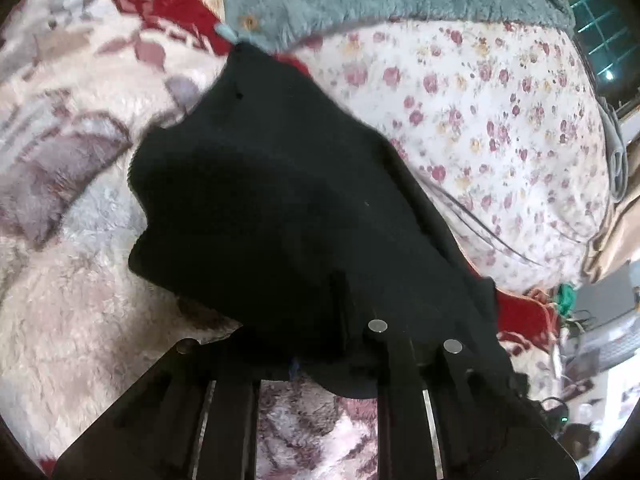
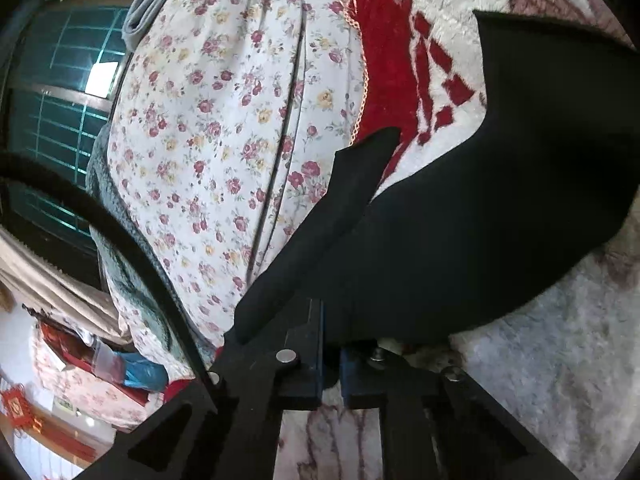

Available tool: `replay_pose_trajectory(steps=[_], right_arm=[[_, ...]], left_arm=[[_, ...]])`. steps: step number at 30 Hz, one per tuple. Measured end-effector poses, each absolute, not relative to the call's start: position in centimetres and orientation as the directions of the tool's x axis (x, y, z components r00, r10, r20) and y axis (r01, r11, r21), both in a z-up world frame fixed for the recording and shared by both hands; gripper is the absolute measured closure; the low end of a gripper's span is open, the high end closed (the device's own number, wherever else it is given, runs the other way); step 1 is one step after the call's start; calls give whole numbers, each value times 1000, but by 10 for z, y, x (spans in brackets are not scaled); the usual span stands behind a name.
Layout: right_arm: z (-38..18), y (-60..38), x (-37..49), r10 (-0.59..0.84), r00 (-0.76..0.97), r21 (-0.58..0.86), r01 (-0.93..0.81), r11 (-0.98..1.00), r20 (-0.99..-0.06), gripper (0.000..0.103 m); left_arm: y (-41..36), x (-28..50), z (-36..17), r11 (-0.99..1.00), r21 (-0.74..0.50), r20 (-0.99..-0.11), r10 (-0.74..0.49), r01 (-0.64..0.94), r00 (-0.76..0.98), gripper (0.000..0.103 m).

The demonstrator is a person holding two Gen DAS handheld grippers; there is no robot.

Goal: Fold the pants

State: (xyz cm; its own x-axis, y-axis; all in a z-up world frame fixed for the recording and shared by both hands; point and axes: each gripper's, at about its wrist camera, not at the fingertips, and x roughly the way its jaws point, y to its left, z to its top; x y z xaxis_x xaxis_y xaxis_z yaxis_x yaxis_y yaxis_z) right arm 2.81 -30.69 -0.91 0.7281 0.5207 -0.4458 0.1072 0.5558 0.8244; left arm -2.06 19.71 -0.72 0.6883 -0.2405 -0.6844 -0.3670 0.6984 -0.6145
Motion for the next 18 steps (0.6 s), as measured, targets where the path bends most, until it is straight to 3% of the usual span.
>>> replay_pose_trajectory(steps=[10,16,18], right_arm=[[34,-294,-9,571,701,794,-12,608,-427,98],[39,-259,-37,655,611,794,-71,604,-445,98],[26,-246,-38,653,577,774,-56,630,-490,98]], left_arm=[[213,-58,43,797,-538,-662,-198,-274,723,94],[261,-87,49,805,-484,-691,-110,-344,715,95],[266,-90,37,813,-461,-715,-103,-355,691,95]])
